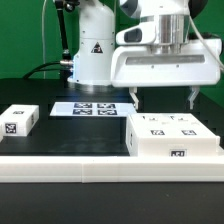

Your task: Assemble cabinet

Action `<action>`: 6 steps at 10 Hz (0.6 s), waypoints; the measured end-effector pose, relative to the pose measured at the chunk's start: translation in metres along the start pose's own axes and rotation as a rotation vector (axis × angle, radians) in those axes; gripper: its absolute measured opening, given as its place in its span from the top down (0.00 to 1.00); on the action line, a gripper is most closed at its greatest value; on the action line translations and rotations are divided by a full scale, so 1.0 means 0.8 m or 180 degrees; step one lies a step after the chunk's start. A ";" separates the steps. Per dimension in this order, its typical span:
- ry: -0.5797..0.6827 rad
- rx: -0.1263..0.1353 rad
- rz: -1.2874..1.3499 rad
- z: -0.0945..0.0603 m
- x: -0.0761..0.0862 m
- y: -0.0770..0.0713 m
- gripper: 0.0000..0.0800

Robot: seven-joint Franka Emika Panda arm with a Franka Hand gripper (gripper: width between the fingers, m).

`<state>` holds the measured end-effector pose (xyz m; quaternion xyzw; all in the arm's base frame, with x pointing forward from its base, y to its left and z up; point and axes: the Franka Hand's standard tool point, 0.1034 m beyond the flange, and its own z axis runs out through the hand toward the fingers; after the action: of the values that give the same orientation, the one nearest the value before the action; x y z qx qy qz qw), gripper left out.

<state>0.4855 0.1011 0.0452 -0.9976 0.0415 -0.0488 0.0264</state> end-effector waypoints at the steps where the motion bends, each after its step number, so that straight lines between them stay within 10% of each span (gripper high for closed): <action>1: -0.0034 -0.0019 -0.0012 0.011 -0.005 0.001 0.00; 6: 0.0010 -0.0028 -0.0196 0.038 -0.005 0.019 0.00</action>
Offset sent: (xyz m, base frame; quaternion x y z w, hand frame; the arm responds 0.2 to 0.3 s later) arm 0.0110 -0.0177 -0.0187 -0.0073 0.0298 -0.0160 0.9994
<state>0.4837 0.0880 0.0141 -0.9984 0.0110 -0.0510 0.0205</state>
